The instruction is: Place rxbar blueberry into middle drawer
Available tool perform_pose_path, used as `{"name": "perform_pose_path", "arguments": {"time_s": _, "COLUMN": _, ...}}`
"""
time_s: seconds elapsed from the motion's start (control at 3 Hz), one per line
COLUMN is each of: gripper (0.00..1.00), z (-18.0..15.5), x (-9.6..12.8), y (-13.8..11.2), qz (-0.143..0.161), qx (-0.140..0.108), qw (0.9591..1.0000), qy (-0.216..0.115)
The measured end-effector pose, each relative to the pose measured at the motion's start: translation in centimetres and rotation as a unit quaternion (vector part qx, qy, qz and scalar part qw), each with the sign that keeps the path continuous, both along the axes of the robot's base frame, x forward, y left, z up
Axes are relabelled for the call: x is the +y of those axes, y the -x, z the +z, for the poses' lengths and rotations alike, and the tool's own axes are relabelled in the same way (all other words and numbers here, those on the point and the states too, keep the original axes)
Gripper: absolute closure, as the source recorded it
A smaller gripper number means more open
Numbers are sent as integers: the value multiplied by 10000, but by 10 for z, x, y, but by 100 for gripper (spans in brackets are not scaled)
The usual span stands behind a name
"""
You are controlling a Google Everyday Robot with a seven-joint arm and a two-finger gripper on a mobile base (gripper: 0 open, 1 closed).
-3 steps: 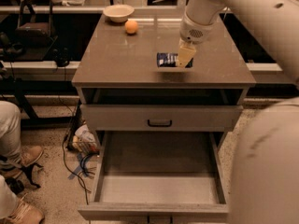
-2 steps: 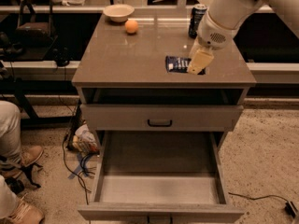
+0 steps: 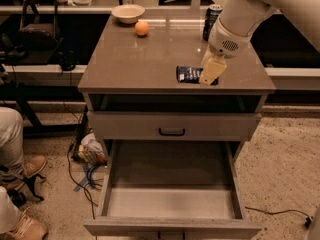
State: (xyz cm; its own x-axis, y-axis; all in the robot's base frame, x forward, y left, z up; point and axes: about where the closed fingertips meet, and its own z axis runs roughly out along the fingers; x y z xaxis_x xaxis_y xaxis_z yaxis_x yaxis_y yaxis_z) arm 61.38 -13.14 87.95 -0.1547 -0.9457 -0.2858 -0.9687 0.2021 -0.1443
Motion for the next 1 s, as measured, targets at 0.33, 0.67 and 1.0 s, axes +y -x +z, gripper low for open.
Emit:
{"name": "perform_pose_path", "arguments": {"time_s": 0.33, "gripper": 100, "z": 0, "x": 0, "y": 0, "qz": 0, "qx": 0, "qw": 10000, "qy": 0}}
{"name": "perform_pose_path", "arguments": {"time_s": 0.67, "gripper": 100, "z": -33, "x": -4, "y": 21, "qz": -136, "qx": 364, "qw": 9992, "qy": -48}}
{"name": "perform_pose_path", "arguments": {"time_s": 1.0, "gripper": 100, "z": -77, "x": -9, "y": 48, "qz": -171, "qx": 860, "qw": 9961, "qy": 62}}
